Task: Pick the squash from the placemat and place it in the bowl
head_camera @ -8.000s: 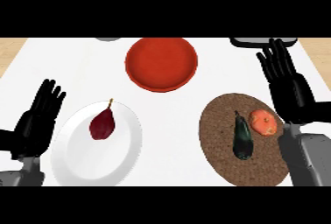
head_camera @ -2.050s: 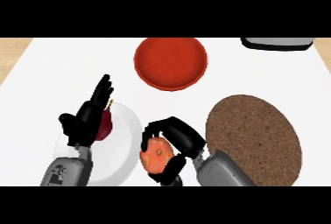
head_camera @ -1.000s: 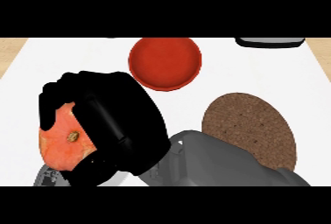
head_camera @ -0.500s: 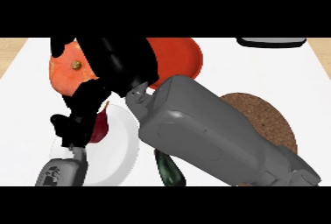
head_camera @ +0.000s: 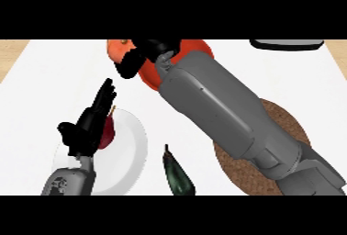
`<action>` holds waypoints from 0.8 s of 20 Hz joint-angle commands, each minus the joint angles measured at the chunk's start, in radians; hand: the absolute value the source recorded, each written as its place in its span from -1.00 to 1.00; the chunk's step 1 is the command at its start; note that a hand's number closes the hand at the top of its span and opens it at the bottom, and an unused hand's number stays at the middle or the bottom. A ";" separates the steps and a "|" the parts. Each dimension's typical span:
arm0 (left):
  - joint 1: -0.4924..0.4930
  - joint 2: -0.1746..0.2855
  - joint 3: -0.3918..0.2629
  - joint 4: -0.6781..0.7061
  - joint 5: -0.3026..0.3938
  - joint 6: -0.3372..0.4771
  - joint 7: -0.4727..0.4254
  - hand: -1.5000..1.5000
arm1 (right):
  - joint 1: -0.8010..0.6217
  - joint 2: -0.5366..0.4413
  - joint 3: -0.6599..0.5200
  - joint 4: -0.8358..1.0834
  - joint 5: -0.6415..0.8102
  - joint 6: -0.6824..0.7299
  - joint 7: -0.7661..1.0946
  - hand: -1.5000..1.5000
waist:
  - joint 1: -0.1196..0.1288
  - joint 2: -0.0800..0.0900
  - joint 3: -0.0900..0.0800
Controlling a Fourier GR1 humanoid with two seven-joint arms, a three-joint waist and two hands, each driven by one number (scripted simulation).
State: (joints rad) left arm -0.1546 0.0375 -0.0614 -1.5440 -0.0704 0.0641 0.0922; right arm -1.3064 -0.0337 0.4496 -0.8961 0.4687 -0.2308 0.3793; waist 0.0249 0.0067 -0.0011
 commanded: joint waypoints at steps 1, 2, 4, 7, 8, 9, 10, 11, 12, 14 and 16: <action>-0.039 0.009 0.028 0.066 0.005 -0.006 -0.047 0.00 | 0.014 -0.002 -0.048 0.181 0.025 -0.047 -0.141 1.00 | -0.002 0.005 0.000; -0.019 0.030 0.039 0.036 0.038 -0.045 -0.035 0.00 | -0.012 0.001 -0.065 0.217 0.033 -0.043 -0.134 1.00 | 0.001 0.002 0.000; -0.027 0.046 0.045 -0.013 0.046 -0.051 0.015 0.00 | 0.026 -0.001 -0.076 0.294 0.045 -0.103 -0.218 1.00 | 0.009 0.005 0.000; -0.006 0.014 0.007 0.003 0.018 -0.035 -0.016 0.00 | -0.037 0.008 -0.104 0.447 0.072 -0.141 -0.274 1.00 | 0.024 0.011 0.000; -0.033 0.012 0.020 0.029 0.013 -0.020 -0.007 0.00 | 0.013 0.013 -0.105 0.444 0.071 -0.164 -0.329 1.00 | 0.010 0.008 0.000; -0.005 0.006 0.009 0.017 0.013 -0.025 -0.026 0.00 | -0.036 -0.027 -0.139 0.493 0.050 -0.118 -0.350 1.00 | 0.021 0.011 0.000; -0.055 0.005 0.023 0.023 0.010 -0.008 0.010 0.00 | -0.018 0.026 -0.121 0.521 0.078 -0.159 -0.323 1.00 | 0.015 0.009 0.000; -0.058 -0.015 0.005 0.050 -0.008 0.004 -0.022 0.00 | -0.012 -0.013 -0.144 0.549 0.061 -0.153 -0.387 1.00 | 0.020 0.014 0.000; -0.001 -0.009 -0.025 0.003 -0.014 -0.015 -0.013 0.00 | -0.002 -0.027 -0.155 0.573 0.056 -0.147 -0.410 1.00 | 0.026 0.012 0.001; -0.050 0.017 0.033 0.043 0.026 -0.033 -0.018 0.00 | 0.015 -0.024 -0.173 0.589 0.019 -0.045 -0.458 1.00 | 0.019 0.013 0.001; -0.022 0.008 -0.009 -0.028 0.000 -0.022 0.042 0.00 | -0.007 -0.035 -0.230 0.631 -0.026 -0.015 -0.441 1.00 | 0.033 0.012 0.001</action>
State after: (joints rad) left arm -0.1924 0.0394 -0.0571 -1.5339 -0.0656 0.0480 0.0988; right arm -1.3122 -0.0505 0.2753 -0.3379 0.4873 -0.3133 -0.0120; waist 0.0507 0.0201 -0.0004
